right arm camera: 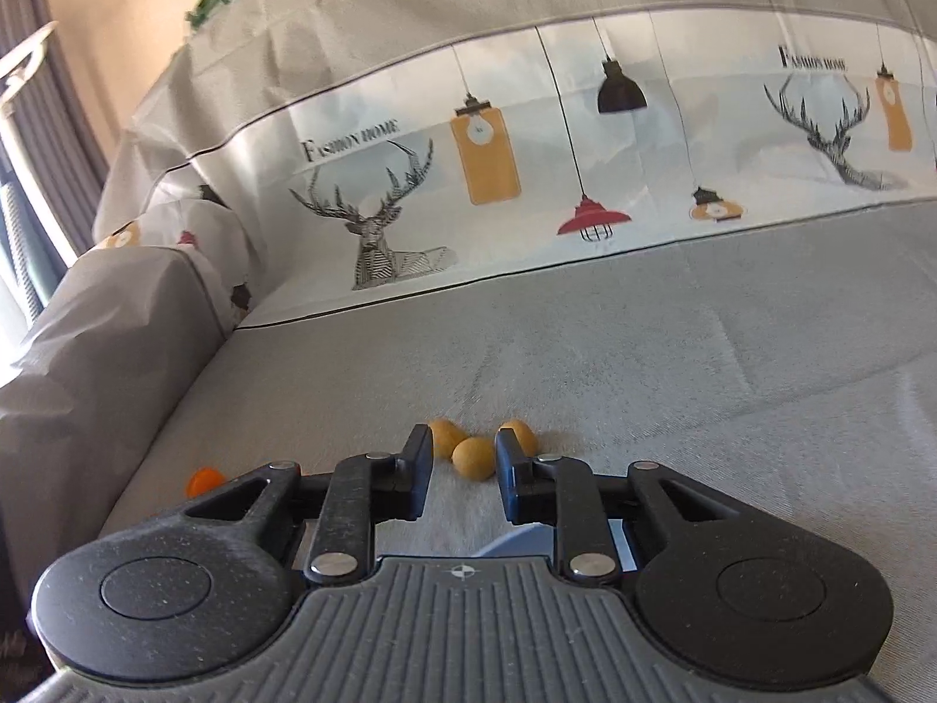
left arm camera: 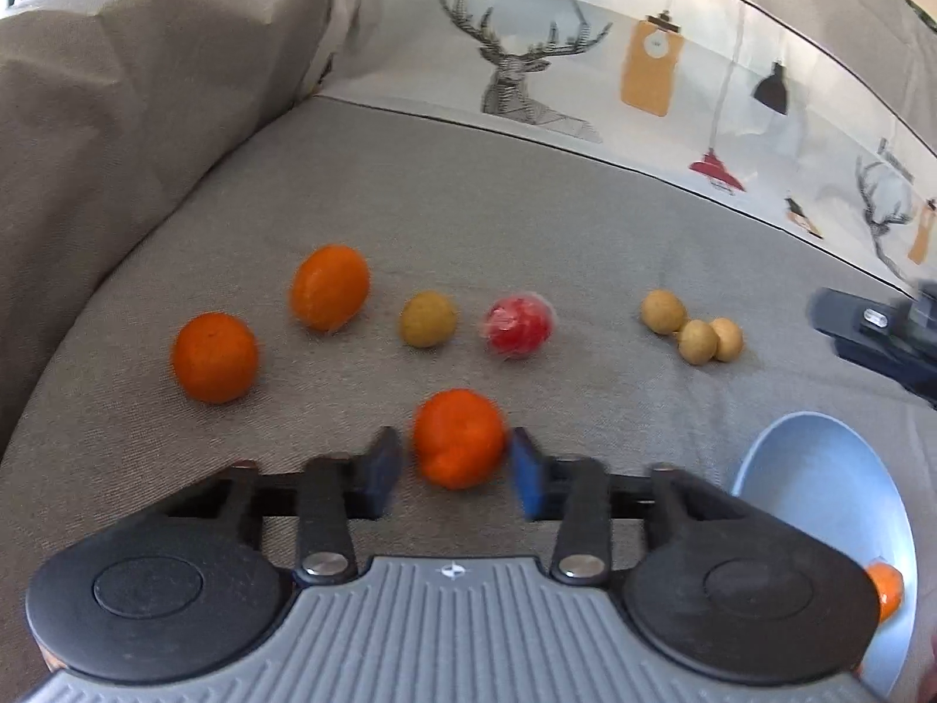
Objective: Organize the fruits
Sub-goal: 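Grasp an orange with left tool while right tool grasps a tan longan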
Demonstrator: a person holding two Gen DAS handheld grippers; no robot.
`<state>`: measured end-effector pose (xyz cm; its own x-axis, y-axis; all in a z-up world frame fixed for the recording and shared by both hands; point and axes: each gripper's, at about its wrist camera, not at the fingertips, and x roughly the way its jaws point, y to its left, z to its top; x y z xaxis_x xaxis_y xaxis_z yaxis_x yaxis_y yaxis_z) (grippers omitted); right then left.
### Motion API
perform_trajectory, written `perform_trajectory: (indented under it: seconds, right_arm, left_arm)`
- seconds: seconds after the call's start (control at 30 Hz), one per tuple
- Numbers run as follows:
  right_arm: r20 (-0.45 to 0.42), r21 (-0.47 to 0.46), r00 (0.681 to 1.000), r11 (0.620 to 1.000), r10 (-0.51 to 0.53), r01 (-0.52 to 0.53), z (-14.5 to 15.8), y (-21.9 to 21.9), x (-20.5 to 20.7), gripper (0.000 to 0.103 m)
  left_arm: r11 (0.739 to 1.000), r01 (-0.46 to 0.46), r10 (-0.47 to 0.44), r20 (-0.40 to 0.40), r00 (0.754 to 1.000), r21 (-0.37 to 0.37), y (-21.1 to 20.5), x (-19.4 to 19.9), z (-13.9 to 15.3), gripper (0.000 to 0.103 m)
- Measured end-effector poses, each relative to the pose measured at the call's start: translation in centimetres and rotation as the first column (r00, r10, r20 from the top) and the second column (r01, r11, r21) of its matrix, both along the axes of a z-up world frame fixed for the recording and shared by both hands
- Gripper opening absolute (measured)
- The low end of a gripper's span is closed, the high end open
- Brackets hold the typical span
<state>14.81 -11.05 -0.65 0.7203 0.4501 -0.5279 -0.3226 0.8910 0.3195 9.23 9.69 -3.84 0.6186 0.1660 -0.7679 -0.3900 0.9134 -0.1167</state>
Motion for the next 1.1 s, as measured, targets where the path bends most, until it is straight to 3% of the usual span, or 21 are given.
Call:
perform_trajectory:
  seconds: [0.27, 0.47, 0.6, 0.73, 0.9, 1.1]
  right_arm:
    - [-0.092, -0.023, 0.995, 0.999, -0.040, 0.038, -2.0, 1.7, 5.1, 0.025]
    - [-0.165, -0.119, 0.985, 0.992, -0.053, 0.033, -4.1, 3.1, 8.3, 0.025]
    - [-0.200, -0.129, 0.979, 0.992, -0.035, 0.009, -4.8, 3.4, 8.8, 0.034]
    - [-0.200, -0.159, 0.980, 0.987, -0.011, -0.022, -5.2, 4.1, 8.4, 0.026]
    - [-0.184, -0.108, 0.982, 0.994, -0.029, 0.009, -4.4, 3.2, 7.6, 0.026]
    - [-0.094, -0.077, 0.996, 0.997, -0.013, 0.006, -2.0, 1.4, 4.6, 0.026]
  left_arm:
    - [1.000, -0.006, 0.006, 0.001, 1.000, -0.005, 0.1, 0.1, 0.0, 0.039]
    - [1.000, 0.002, -0.002, -0.005, 1.000, 0.000, 0.0, 0.3, -0.2, 0.039]
    - [1.000, 0.000, 0.000, -0.006, 1.000, 0.000, 0.0, 0.5, -0.2, 0.039]
    - [1.000, 0.001, -0.001, -0.005, 1.000, 0.000, 0.0, 0.4, -0.2, 0.039]
    - [1.000, -0.010, 0.010, 0.001, 1.000, -0.007, 0.1, 0.1, 0.0, 0.038]
    - [1.000, 0.004, -0.004, 0.052, 0.999, 0.002, -0.2, -1.1, 0.9, 0.038]
